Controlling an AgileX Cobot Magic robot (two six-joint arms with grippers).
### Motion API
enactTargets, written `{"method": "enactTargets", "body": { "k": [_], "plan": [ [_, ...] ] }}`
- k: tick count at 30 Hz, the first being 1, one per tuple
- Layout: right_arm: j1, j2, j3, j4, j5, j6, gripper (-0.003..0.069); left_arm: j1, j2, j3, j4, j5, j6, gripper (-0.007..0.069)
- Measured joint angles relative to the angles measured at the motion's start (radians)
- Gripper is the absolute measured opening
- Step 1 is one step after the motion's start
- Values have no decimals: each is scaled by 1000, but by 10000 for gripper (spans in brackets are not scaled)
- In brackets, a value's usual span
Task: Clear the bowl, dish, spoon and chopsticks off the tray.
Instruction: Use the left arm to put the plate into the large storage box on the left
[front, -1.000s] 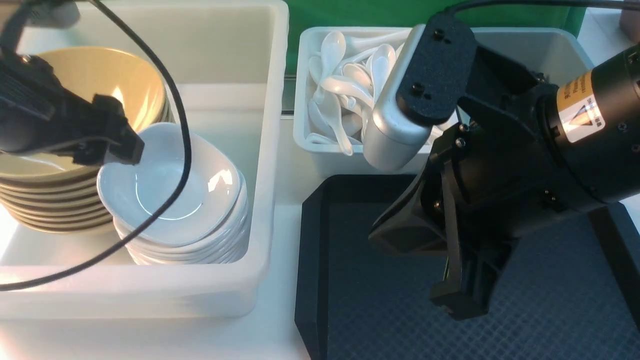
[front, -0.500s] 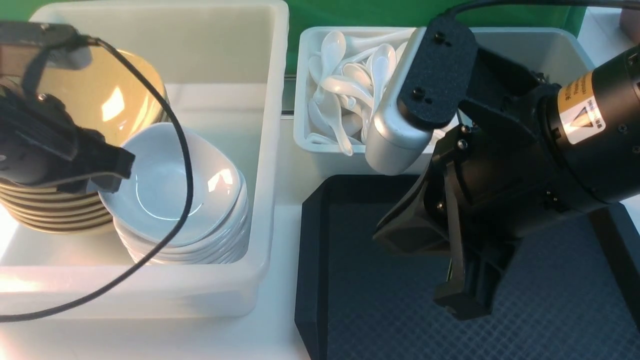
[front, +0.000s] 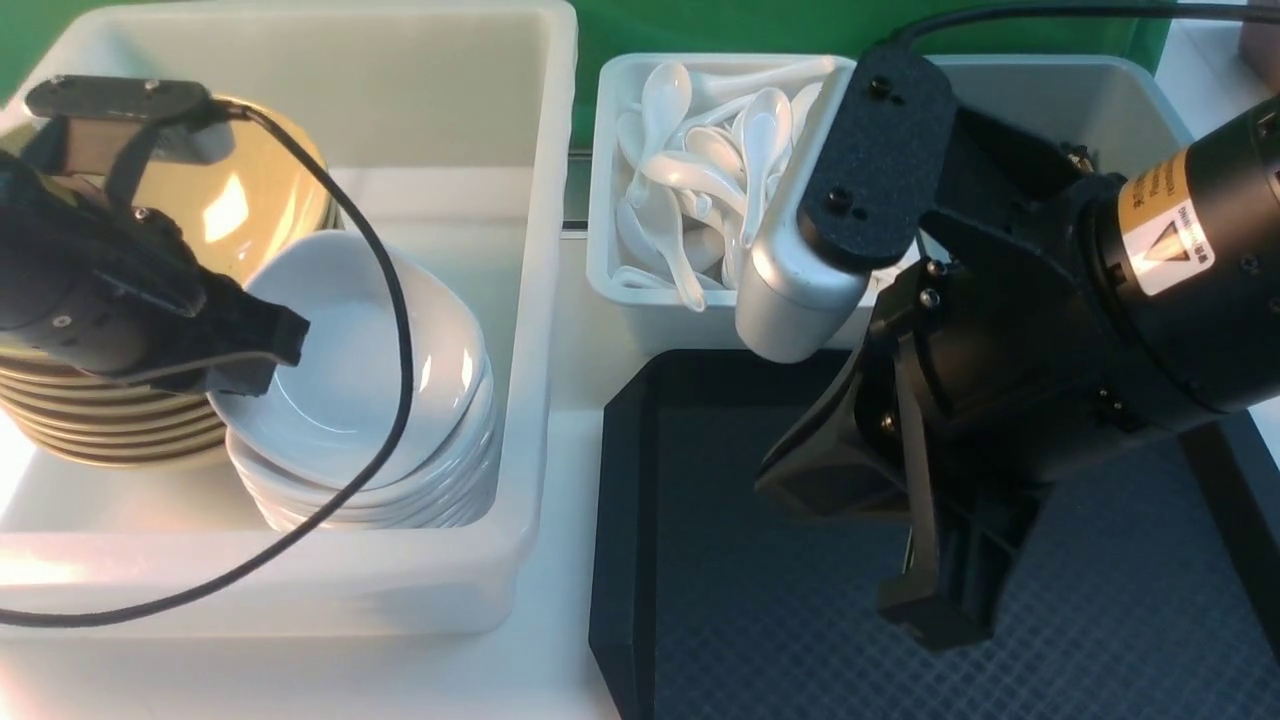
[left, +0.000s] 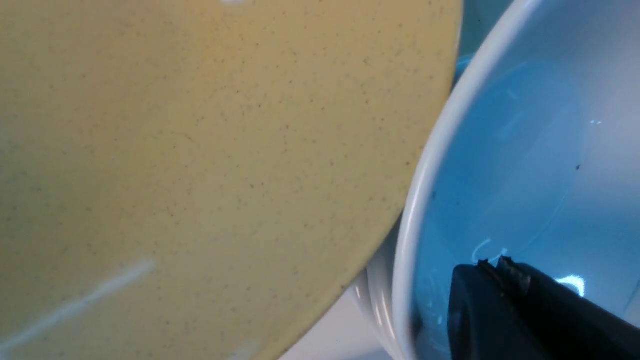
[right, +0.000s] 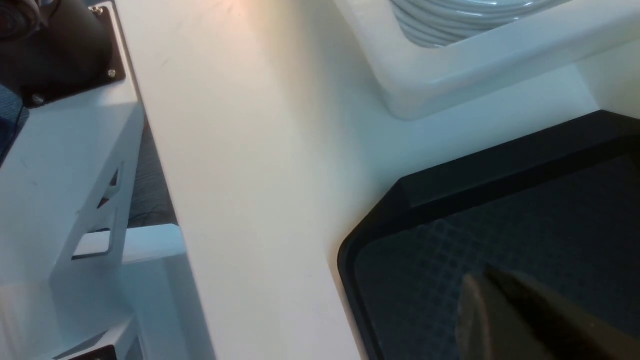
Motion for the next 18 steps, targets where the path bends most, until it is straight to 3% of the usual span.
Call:
{"method": "enactTargets", "body": {
  "k": [9, 18],
  "plan": [
    [0, 0, 0, -1, 8, 0, 45, 0, 16, -158, 65, 40, -38, -11],
    [0, 0, 0, -23, 19, -1, 45, 0, 132, -164, 85, 50, -39, -11]
  ]
}}
